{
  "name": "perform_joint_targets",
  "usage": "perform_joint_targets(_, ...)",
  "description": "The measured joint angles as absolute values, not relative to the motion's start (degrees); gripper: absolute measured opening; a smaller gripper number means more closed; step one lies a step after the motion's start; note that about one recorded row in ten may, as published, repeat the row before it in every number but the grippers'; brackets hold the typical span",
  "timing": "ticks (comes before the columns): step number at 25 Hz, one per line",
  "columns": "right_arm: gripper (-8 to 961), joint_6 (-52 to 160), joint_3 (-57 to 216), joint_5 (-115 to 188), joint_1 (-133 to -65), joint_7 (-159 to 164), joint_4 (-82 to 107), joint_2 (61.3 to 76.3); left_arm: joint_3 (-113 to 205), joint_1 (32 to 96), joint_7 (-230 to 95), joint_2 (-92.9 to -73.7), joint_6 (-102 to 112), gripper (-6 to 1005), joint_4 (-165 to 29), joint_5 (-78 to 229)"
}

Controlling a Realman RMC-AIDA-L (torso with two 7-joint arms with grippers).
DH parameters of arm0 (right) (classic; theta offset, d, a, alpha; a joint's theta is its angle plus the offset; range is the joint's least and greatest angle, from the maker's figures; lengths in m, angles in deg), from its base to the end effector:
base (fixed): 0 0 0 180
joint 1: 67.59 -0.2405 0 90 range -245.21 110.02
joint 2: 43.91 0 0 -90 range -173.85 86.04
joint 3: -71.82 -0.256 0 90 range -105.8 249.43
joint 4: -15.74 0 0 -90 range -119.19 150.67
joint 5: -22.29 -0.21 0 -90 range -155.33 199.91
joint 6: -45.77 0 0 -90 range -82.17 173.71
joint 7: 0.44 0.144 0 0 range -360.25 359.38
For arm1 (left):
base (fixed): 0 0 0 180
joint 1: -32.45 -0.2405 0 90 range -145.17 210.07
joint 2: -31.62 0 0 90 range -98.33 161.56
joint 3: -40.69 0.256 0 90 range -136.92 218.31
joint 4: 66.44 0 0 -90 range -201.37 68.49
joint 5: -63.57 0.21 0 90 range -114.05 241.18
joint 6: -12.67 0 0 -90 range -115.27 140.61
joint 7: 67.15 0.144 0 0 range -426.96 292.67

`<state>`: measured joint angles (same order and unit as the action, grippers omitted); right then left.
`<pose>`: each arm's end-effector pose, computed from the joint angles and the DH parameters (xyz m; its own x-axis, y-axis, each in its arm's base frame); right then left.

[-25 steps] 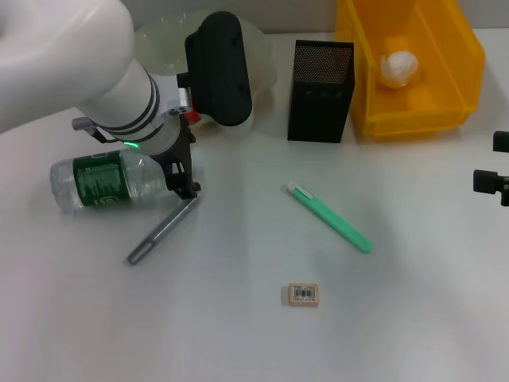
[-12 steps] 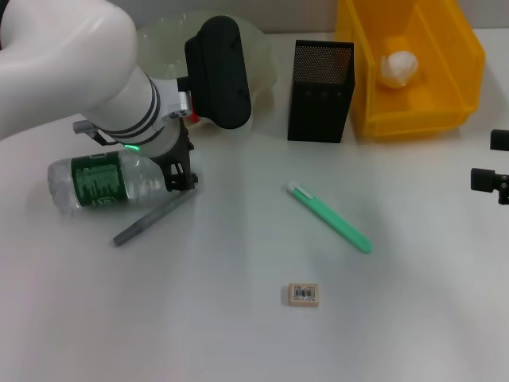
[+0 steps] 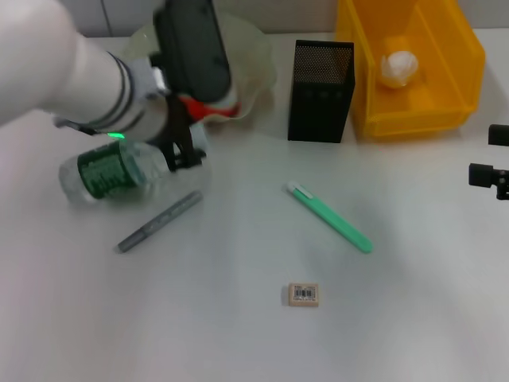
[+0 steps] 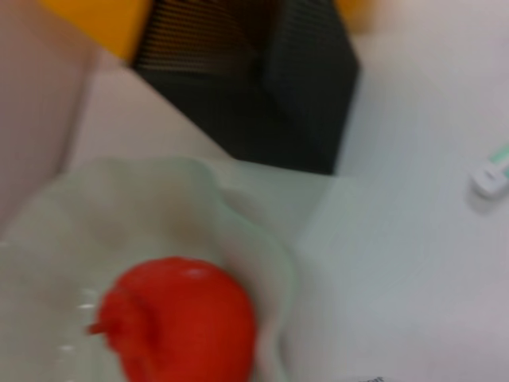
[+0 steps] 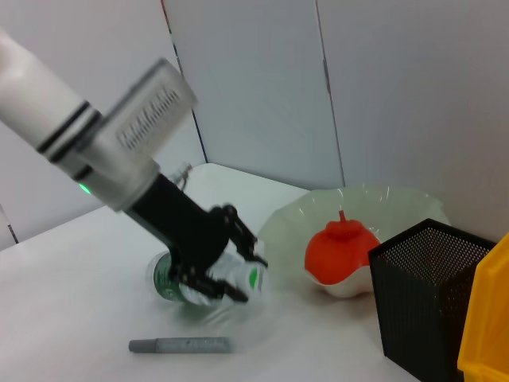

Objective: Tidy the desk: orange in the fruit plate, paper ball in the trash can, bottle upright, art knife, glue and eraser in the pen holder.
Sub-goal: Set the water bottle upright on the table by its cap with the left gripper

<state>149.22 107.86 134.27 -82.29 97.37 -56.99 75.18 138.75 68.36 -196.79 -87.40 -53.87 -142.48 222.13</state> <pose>0.2757 0.2740 0.1076 0.8003 -0.3651 -0.4757 -0.5326 -0.7972 -0.2843 -0.1506 0.3816 -0.0428 0.8879 0.0960 -0.4498 -0.1425 -0.8725 -0.4674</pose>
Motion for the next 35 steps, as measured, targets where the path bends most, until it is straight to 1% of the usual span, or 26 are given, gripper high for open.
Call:
perform_joint_targets(6,814,149.2,108.0,134.1,-82.9,97.4,-57.0,75.19,132.5,62.0,-197.8,-87.14,-54.3,441,-150.6,216.2)
perform_joint_targets(17,814,149.2,108.4,134.4,-84.6,97.7,-56.6,75.36,118.3,53.1,-189.1,-87.03,-53.0,441,-152.5,196.1)
perform_joint_targets(22,813,149.2,108.4,134.5,-85.4,97.7,-55.8,75.33,116.9,48.4,-184.5,-87.04,-49.6,440,-153.1,189.1)
perform_joint_targets(29,814,149.2,108.4,134.5,-85.6,97.8,-55.7,75.29,116.8,44.5,-180.2,-87.04,-44.8,441,-152.1,181.5)
perform_joint_targets(35,814,149.2,108.5,134.5,-85.6,97.8,-55.6,75.28,115.9,44.0,-178.3,-87.04,-42.1,440,-148.3,176.6)
